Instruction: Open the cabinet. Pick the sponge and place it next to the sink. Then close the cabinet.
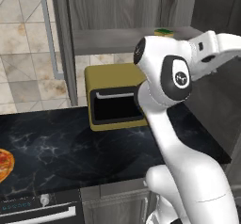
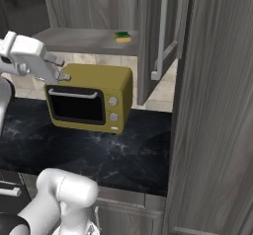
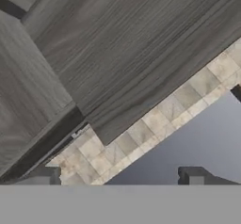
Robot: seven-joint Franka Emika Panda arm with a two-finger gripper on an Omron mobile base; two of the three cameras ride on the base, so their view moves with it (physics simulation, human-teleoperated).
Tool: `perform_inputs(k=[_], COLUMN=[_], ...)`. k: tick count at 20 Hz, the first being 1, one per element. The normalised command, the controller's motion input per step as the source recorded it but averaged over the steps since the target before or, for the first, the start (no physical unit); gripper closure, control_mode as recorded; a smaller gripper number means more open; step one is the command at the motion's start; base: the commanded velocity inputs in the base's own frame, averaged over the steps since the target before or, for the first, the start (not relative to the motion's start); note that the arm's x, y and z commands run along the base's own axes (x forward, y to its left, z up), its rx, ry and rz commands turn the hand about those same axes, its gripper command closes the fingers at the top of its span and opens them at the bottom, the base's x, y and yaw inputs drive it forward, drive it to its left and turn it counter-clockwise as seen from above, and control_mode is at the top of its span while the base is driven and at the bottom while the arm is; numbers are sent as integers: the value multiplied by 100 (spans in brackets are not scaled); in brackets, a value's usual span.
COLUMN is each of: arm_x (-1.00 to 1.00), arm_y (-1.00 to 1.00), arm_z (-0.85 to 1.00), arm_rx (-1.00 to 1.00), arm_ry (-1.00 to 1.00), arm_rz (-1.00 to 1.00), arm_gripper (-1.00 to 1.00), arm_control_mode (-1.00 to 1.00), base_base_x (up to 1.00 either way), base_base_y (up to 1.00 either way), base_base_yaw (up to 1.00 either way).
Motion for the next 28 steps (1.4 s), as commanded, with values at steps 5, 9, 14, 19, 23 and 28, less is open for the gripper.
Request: perform_inputs(k=[5, 9, 14, 19, 23, 28], arm_x=[1, 0, 17, 45, 42, 44], arm_y=[36, 17, 16, 9, 0, 0], arm_z=[2, 0, -1, 0, 0, 0], arm_rx=[15, 14, 6, 0, 0, 0], arm_ry=[-14, -13, -5, 0, 0, 0], arm_rz=[34, 35, 37, 43, 46, 40], arm_gripper=[-100, -100, -100, -100, -100, -100], arm_control_mode=[-100, -100, -100, -100, -100, -100], base_base_x=[0, 0, 0, 0, 0, 0], base_base_y=[0, 0, 0, 0, 0, 0], base_base_yaw=[0, 0, 0, 0, 0, 0])
